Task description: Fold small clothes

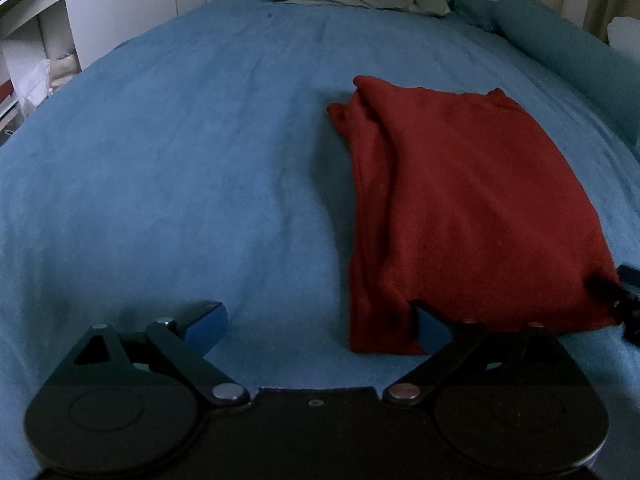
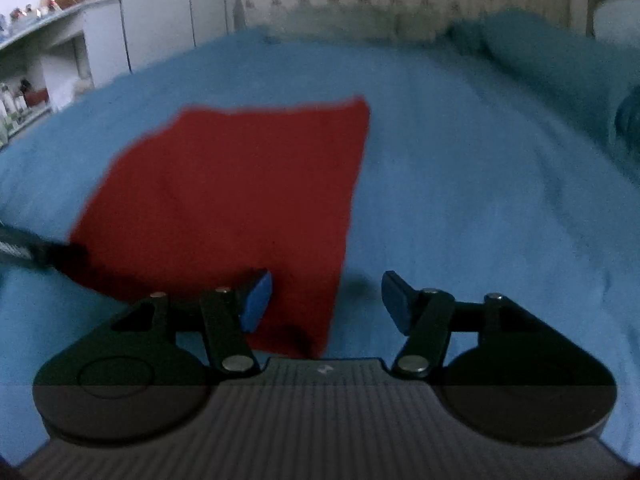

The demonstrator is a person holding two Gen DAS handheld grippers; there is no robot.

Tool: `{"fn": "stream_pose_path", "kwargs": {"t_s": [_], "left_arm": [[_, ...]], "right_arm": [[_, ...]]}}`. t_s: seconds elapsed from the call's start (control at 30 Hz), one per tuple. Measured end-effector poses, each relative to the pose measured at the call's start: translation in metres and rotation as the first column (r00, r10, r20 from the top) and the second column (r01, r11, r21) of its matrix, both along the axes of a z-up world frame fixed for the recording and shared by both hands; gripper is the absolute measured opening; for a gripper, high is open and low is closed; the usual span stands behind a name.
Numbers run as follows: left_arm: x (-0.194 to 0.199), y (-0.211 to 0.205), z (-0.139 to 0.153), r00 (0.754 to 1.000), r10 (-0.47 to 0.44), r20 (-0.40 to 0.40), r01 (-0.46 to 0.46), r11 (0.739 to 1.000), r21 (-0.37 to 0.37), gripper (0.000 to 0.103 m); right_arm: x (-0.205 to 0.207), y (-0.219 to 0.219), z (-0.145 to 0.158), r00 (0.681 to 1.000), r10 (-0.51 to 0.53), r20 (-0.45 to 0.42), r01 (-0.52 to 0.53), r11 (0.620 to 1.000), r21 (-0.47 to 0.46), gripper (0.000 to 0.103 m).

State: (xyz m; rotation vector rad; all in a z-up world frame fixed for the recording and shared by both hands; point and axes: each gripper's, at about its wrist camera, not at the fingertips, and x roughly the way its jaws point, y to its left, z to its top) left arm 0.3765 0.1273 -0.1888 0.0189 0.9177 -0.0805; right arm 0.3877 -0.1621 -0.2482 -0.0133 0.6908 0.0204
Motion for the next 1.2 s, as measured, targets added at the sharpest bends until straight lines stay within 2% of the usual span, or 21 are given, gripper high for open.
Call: {"fn": "stream_pose_path", "kwargs": {"t_s": [0.1, 0.2, 0.23, 0.27, 0.33, 0.4, 0.5, 0.57, 0.7, 0.87, 0.9, 0.97, 1.03, 1.1, 1.13, 1.2], "left_arm": [[0.004, 0.001, 0.001, 1.0, -0.01, -0.003, 0.011, 1.0, 0.007, 0.103], [0.002, 0.0, 0.019, 1.0, -0.018, 0.014, 0.017, 0.999, 0.032, 0.102], [0.003, -0.001, 0.029, 0.999, -0.019, 0.031, 0.018, 0.999, 0.03, 0.102], [0.005, -0.001, 0.042, 0.998, -0.026, 0.051, 0.025, 0.999, 0.02, 0.103], [0.019, -0.002, 0.063, 0.996, -0.052, 0.071, 0.053, 0.999, -0.01, 0.103], [0.048, -0.004, 0.076, 0.996, -0.084, 0.041, 0.085, 0.996, -0.027, 0.103], [0.102, -0.007, 0.066, 0.989, -0.105, -0.105, 0.099, 0.993, -0.061, 0.103], [0.129, -0.006, 0.052, 0.978, -0.096, -0.188, 0.082, 0.993, -0.08, 0.103], [0.151, 0.0, 0.034, 0.968, -0.093, -0.234, 0.05, 0.982, -0.182, 0.103], [0.161, 0.0, 0.018, 0.956, -0.13, -0.263, 0.032, 0.938, -0.346, 0.096], [0.163, -0.004, 0.016, 0.952, -0.138, -0.272, 0.031, 0.931, -0.363, 0.094], [0.165, -0.013, 0.01, 0.947, -0.151, -0.284, 0.039, 0.931, -0.364, 0.091], [0.167, -0.023, 0.008, 0.95, -0.157, -0.27, 0.059, 0.939, -0.339, 0.091], [0.164, -0.03, 0.008, 0.951, -0.188, -0.245, 0.095, 0.933, -0.348, 0.091], [0.163, -0.034, 0.007, 0.949, -0.2, -0.245, 0.104, 0.929, -0.354, 0.087], [0.161, -0.041, 0.008, 0.951, -0.188, -0.244, 0.109, 0.946, -0.306, 0.074]], "right_arm": [[0.0, -0.002, -0.002, 1.0, 0.017, 0.013, -0.017, 1.0, -0.003, 0.077], [0.0, -0.006, 0.017, 0.999, 0.049, 0.023, -0.049, 0.999, -0.008, 0.078], [0.0, -0.009, 0.027, 0.998, 0.059, 0.034, -0.059, 0.998, -0.001, 0.084], [0.004, -0.012, 0.038, 0.997, 0.073, 0.038, -0.074, 0.997, 0.013, 0.102], [0.022, -0.021, 0.062, 0.994, 0.11, 0.008, -0.11, 0.992, 0.056, 0.103], [0.039, -0.029, 0.081, 0.992, 0.122, -0.035, -0.119, 0.99, 0.079, 0.103], [0.073, -0.038, 0.092, 0.982, 0.109, -0.152, -0.09, 0.987, 0.13, 0.103], [0.089, -0.047, 0.089, 0.978, 0.096, -0.183, -0.061, 0.98, 0.19, 0.103], [0.112, -0.064, 0.073, 0.967, 0.067, -0.246, 0.012, 0.952, 0.305, 0.103], [0.124, -0.066, 0.052, 0.949, 0.081, -0.305, 0.03, 0.939, 0.342, 0.103], [0.125, -0.065, 0.049, 0.946, 0.085, -0.313, 0.033, 0.935, 0.353, 0.1], [0.128, -0.064, 0.043, 0.94, 0.096, -0.328, 0.041, 0.922, 0.386, 0.088], [0.128, -0.064, 0.038, 0.937, 0.084, -0.339, 0.071, 0.904, 0.422, 0.088], [0.131, -0.063, 0.035, 0.936, 0.083, -0.342, 0.088, 0.886, 0.456, 0.084], [0.133, -0.062, 0.032, 0.935, 0.08, -0.346, 0.098, 0.878, 0.468, 0.074], [0.135, -0.059, 0.032, 0.932, 0.072, -0.356, 0.115, 0.871, 0.478, 0.062]]}}
